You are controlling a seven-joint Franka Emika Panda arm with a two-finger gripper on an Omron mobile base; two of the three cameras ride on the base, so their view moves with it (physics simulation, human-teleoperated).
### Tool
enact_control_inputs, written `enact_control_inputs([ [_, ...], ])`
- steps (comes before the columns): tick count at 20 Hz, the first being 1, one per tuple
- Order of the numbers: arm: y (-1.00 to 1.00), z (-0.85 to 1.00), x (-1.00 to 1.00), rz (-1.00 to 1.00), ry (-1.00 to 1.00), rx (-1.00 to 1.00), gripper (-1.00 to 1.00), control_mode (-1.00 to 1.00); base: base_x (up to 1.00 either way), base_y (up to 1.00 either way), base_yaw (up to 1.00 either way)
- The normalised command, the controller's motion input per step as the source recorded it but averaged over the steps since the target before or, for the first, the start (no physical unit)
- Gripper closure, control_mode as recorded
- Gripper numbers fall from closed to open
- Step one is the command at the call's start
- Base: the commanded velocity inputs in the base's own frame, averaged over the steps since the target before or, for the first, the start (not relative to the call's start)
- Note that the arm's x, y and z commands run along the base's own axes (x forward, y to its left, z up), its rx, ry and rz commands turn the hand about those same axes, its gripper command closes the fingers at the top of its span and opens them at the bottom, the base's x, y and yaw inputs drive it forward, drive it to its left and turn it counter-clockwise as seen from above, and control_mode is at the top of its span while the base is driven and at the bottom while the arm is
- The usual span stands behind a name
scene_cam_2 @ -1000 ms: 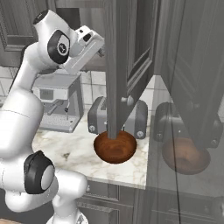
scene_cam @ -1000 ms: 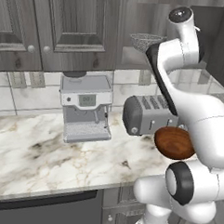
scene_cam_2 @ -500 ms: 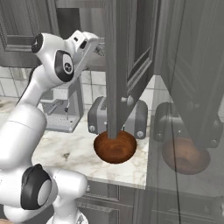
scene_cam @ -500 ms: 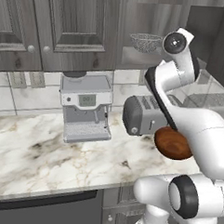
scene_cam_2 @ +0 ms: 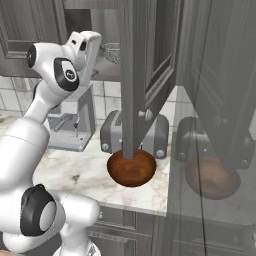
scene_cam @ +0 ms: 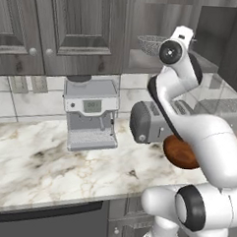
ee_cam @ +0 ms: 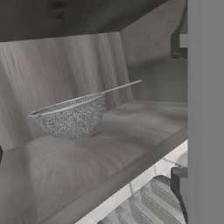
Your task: Open the cabinet and setup a tea strainer by placing it in the bowl upright.
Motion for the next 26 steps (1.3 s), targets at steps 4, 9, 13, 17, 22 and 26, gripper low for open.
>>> enact_control_inputs([
  [4,0.18,0.33,0.00,0.00,0.00,-0.13,-1.00,-1.00,0.00,0.00,0.00],
  [9,0.01,-0.01,0.19,0.00,0.00,0.00,-1.00,-1.00,0.00,0.00,0.00],
  [13,0.00,0.00,0.23,0.00,0.00,0.00,-1.00,-1.00,0.00,0.00,0.00],
  [17,0.00,0.00,0.26,0.00,0.00,0.00,-1.00,-1.00,0.00,0.00,0.00],
  [22,0.00,-0.03,0.27,0.00,0.00,0.00,-1.00,-1.00,0.00,0.00,0.00],
  [26,0.00,-0.15,0.36,0.00,0.00,0.00,-1.00,-1.00,0.00,0.00,0.00],
])
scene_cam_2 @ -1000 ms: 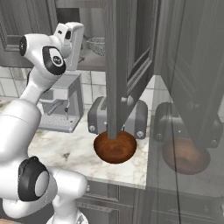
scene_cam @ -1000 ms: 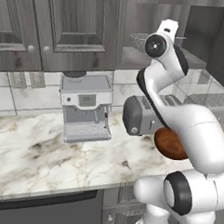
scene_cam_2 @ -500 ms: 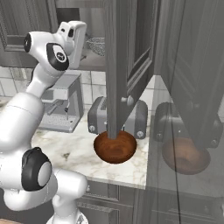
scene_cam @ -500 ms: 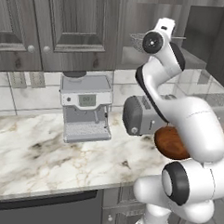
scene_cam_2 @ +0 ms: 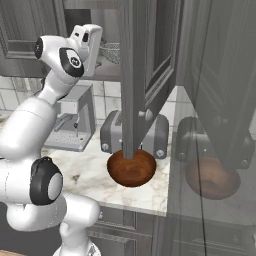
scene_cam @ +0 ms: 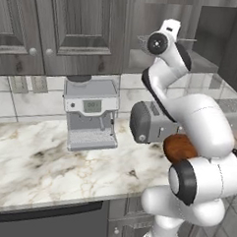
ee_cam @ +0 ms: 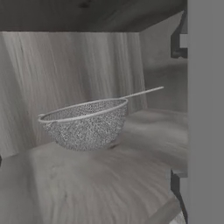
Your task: Open the cabinet and setup a tea strainer by placing it in the bowl upright.
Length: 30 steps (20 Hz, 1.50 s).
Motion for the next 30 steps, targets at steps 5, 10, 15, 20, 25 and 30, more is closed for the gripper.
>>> enact_control_inputs([
  [5,0.00,-0.21,0.44,0.00,0.07,0.00,-1.00,-1.00,0.00,0.00,0.00],
  [10,0.00,-0.14,0.43,0.00,0.04,0.00,-1.00,-1.00,0.00,0.00,0.00],
  [15,0.00,-0.01,0.39,0.00,0.01,0.00,-1.00,-1.00,0.00,0.00,0.00],
  [20,0.00,0.00,0.40,0.00,0.01,0.00,-1.00,-1.00,0.00,0.00,0.00],
  [25,0.00,-0.03,0.38,0.00,0.03,0.00,-1.00,-1.00,0.00,0.00,0.00],
  [30,0.00,-0.05,0.34,0.00,0.04,0.00,-1.00,-1.00,0.00,0.00,0.00],
])
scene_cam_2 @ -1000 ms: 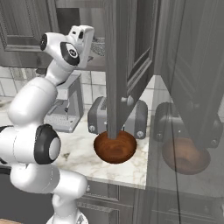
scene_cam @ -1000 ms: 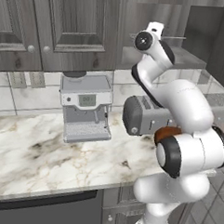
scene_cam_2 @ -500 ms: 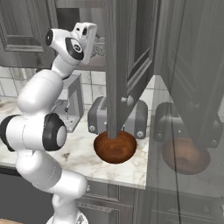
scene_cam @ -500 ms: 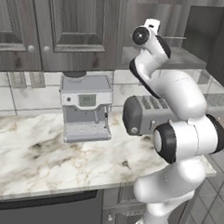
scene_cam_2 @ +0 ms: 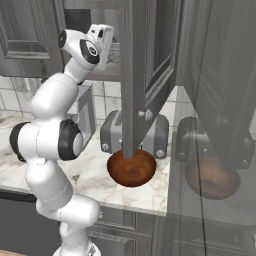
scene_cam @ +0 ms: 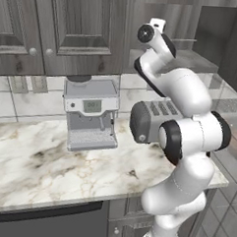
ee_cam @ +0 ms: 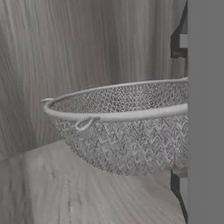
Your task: Open the cabinet and setup a tea strainer by placing it in the bowl upright.
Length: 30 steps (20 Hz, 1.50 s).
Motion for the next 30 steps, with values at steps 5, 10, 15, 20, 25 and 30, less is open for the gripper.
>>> enact_control_inputs([
  [5,0.00,-0.09,0.29,0.00,0.05,0.00,-1.00,-1.00,0.00,0.00,0.00],
  [10,0.00,-0.13,0.29,0.00,0.06,0.00,-1.00,-1.00,0.00,0.00,0.00],
  [15,0.00,-0.05,0.07,0.01,0.00,0.00,-1.00,-1.00,0.00,0.00,0.00],
  [20,0.00,0.00,0.00,0.00,0.00,0.00,-1.00,-1.00,0.00,0.00,0.00],
  [25,0.00,-0.01,0.00,0.00,0.00,0.00,1.00,-1.00,0.00,0.00,0.00],
  [30,0.00,0.00,0.00,0.00,0.00,0.00,1.00,-1.00,0.00,0.00,0.00],
])
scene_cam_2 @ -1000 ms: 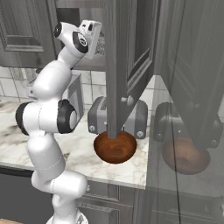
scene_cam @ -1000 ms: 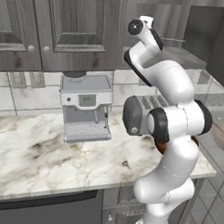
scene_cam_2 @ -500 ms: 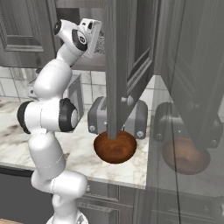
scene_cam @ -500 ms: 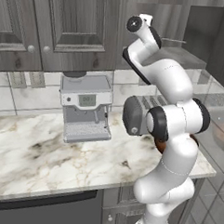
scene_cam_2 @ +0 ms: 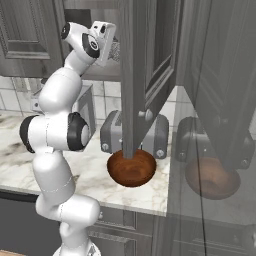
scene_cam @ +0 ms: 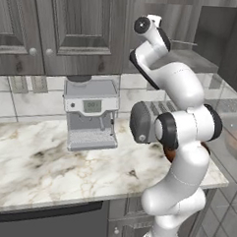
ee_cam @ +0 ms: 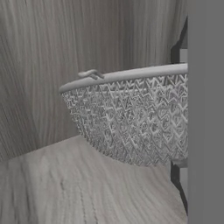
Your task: Open the cabinet and setup a tea strainer by placing it in the bowl upright.
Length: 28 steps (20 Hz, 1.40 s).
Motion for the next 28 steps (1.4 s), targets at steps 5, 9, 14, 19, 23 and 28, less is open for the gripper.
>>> enact_control_inputs([
  [5,0.00,0.00,0.00,0.00,0.00,0.00,1.00,-1.00,0.00,0.00,0.00],
  [9,0.00,0.00,-0.09,0.00,0.00,-0.01,1.00,-1.00,0.00,0.00,0.00],
  [14,0.14,0.00,-0.62,0.00,0.00,0.00,1.00,-1.00,0.00,0.00,0.00],
  [19,0.14,-0.01,-0.72,0.00,-0.08,0.00,1.00,-1.00,0.00,0.00,0.00],
  [23,0.00,0.00,-0.66,0.00,-0.03,0.00,1.00,-1.00,0.00,0.00,0.00],
  [28,0.14,0.00,-0.76,-0.06,0.00,-0.01,1.00,-1.00,0.00,0.00,0.00],
])
